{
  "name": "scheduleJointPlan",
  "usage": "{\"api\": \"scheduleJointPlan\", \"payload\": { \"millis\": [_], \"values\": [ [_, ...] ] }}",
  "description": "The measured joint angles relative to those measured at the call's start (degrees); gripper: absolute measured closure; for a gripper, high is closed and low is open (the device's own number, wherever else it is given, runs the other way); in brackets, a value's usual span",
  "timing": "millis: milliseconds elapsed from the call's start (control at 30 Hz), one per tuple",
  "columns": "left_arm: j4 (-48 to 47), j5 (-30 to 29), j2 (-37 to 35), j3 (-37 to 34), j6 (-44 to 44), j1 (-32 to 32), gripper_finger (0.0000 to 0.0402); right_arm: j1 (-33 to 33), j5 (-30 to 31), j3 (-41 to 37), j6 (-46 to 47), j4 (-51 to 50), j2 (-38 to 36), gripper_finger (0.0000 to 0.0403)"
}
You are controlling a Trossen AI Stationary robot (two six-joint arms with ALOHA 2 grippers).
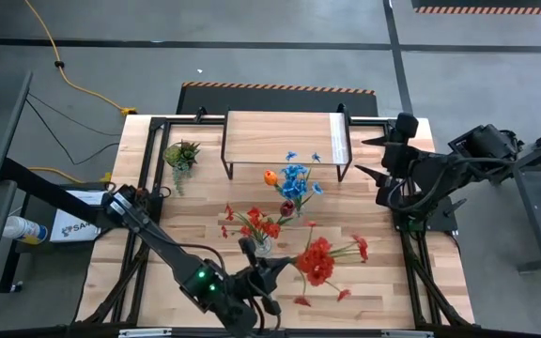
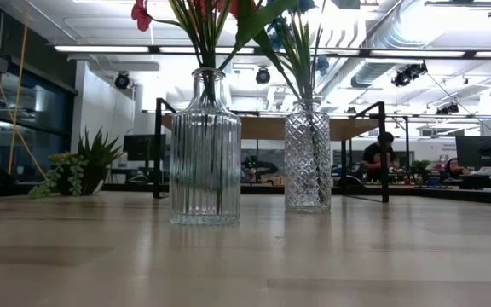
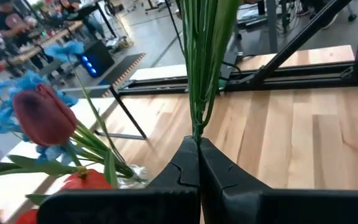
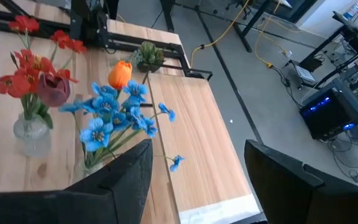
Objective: Pick and place flowers into a vace then onto a shelf
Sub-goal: Put the orange flowers into the bottom transparent vase
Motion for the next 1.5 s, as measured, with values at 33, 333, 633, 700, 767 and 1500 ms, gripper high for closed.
{"api": "scheduleJointPlan", "payload": {
  "millis": [33, 333, 633, 700, 767, 1500],
  "values": [
    [-0.1, 0.6, 0.0, 0.0, -0.5, 0.5, 0.0377, 0.0, 0.0, 0.0, 0.0, 0.3, 0.0, 0.0158],
    [-4.5, 3.0, 0.0, -0.6, -5.6, 2.6, 0.0377, 0.0, -0.7, 0.0, 0.2, 2.2, 0.0, 0.0158],
    [-4.0, 0.8, 0.0, -4.1, -5.2, 2.6, 0.0377, 0.0, -0.5, 0.0, 0.5, 2.4, 0.0, 0.0158],
    [-3.7, 0.7, 0.0, -4.5, -4.5, 2.6, 0.0377, 0.0, -0.4, 0.0, 1.5, 2.4, 0.0, 0.0158],
    [-3.8, -0.2, 0.0, -4.8, -4.1, 2.6, 0.0377, 0.0, -0.4, 0.0, 2.3, 2.4, 0.0, 0.0158],
    [3.9, -3.3, 0.0, -7.6, 3.0, 3.7, 0.0377, 0.0, -0.4, 0.0, 5.4, 2.5, 0.0, 0.0158]
  ]
}}
